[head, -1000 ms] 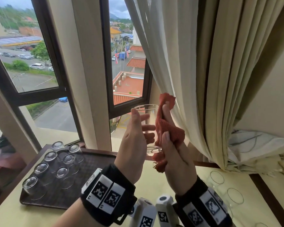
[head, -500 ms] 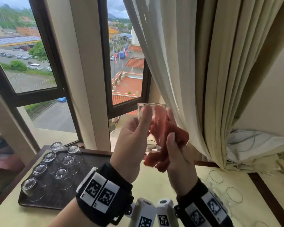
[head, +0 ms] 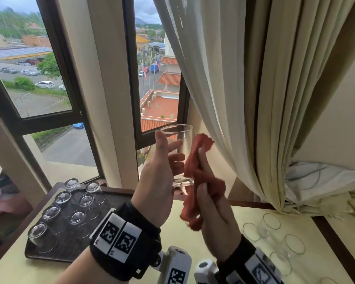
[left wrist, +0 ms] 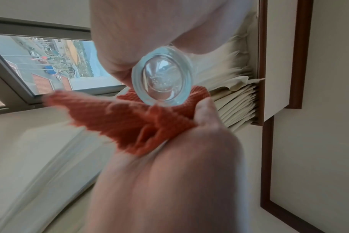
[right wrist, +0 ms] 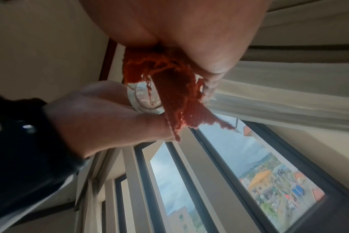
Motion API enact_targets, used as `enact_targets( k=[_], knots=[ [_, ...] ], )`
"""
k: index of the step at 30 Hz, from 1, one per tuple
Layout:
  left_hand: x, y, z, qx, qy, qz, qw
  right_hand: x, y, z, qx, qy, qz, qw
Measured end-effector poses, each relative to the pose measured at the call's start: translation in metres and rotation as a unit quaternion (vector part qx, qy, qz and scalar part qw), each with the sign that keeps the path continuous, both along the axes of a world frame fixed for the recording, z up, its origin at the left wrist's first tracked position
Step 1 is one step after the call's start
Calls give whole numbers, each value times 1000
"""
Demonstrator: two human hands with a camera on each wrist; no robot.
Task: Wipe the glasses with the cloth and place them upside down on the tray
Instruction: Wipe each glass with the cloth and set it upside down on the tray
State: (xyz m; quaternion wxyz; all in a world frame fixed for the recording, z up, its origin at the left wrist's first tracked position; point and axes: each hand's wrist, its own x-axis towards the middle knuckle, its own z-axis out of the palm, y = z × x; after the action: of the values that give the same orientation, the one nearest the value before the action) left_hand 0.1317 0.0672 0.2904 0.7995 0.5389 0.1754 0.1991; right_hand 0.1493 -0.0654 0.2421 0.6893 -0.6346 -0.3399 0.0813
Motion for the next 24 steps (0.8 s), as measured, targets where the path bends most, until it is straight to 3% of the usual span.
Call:
enact_targets(
  k=[3,6,10,14,16,18,24],
  knots=[
    [1,-9,-1,-20,-17,-10,1000,16,5,21,20,-12,-17,1000],
    [2,-11,-1,-35,-31,-1,999,13,10,34,18,-103,-22,994],
    [-2,1,1,-38,-30,-28,998,-8,2,10,-27,-189,2,982],
    [-1,5,-3,-14,-1,-2,1000,-14,-6,-11,-29,-101,3,994],
    [0,1,-4,-9,9,-8,1000,-8,-4,-6,-5,-25,0,1000],
    [-1,-5,-3,-20,9,-38,999,5,0,5,17,-7,-9,1000],
    [-5,-10,3,-94,-42,-75,992,-1,0,22,-3,-182,-31,983]
  ],
)
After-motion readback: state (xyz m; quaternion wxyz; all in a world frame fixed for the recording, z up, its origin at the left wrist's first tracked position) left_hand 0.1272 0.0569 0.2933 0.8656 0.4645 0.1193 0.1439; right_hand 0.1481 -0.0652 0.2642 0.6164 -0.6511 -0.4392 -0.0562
